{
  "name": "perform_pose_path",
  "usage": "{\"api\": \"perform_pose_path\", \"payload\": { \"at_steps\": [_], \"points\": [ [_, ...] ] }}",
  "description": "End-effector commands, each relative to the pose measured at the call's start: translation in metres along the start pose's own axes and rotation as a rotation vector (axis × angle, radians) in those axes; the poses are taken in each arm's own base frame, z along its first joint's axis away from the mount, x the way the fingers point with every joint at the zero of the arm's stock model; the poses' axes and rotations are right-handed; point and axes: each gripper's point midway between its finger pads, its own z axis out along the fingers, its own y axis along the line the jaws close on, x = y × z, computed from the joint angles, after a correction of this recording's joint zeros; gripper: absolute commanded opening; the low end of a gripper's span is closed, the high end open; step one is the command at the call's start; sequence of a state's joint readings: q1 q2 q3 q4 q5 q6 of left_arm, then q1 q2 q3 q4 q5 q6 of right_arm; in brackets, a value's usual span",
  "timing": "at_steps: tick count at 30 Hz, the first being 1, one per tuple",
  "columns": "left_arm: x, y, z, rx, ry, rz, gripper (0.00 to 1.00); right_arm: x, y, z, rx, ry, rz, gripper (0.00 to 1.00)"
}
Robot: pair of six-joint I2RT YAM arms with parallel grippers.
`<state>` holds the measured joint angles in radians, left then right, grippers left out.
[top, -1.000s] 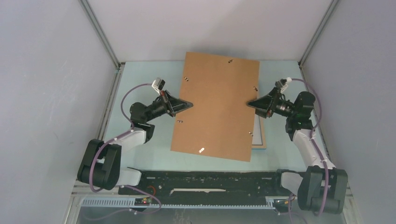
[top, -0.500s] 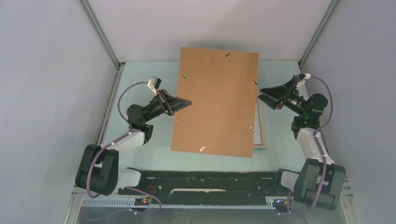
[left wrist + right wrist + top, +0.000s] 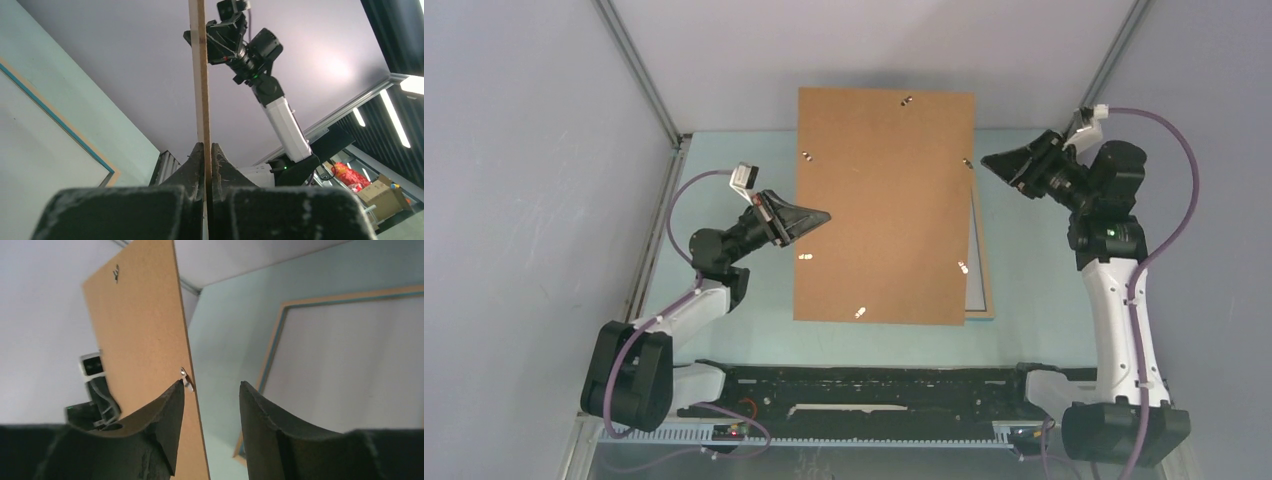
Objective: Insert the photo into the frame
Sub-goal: Adjust the photo frame item.
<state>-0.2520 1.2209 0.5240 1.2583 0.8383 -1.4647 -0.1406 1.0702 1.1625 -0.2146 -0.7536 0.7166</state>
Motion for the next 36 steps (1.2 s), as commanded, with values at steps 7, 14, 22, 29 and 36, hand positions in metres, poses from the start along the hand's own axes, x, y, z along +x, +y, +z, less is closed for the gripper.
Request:
{"api": "perform_pose_path", "payload": {
  "at_steps": [7, 14, 22, 29, 36],
  "points": [
    [-0.005, -0.019, -0.002, 0.054, -0.027, 0.197, 0.00, -0.006, -0.013, 0.010, 0.349, 0.061, -0.494, 0.41],
    [-0.003, -0.016, -0.002, 0.037, -0.003, 0.229, 0.00, -0.019, -0.020, -0.003, 0.407, 0.027, -0.501, 0.41],
    [-0.007, -0.014, 0.001, 0.014, 0.003, 0.259, 0.00, -0.001, -0.031, 0.013, 0.391, 0.097, -0.494, 0.40],
    [-0.008, -0.018, 0.002, 0.020, 0.002, 0.258, 0.00, 0.016, -0.047, 0.022, 0.389, 0.155, -0.482, 0.40],
    [-0.008, -0.016, 0.002, 0.017, 0.000, 0.251, 0.00, 0.030, -0.042, 0.036, 0.366, 0.192, -0.488, 0.39]
  ]
}}
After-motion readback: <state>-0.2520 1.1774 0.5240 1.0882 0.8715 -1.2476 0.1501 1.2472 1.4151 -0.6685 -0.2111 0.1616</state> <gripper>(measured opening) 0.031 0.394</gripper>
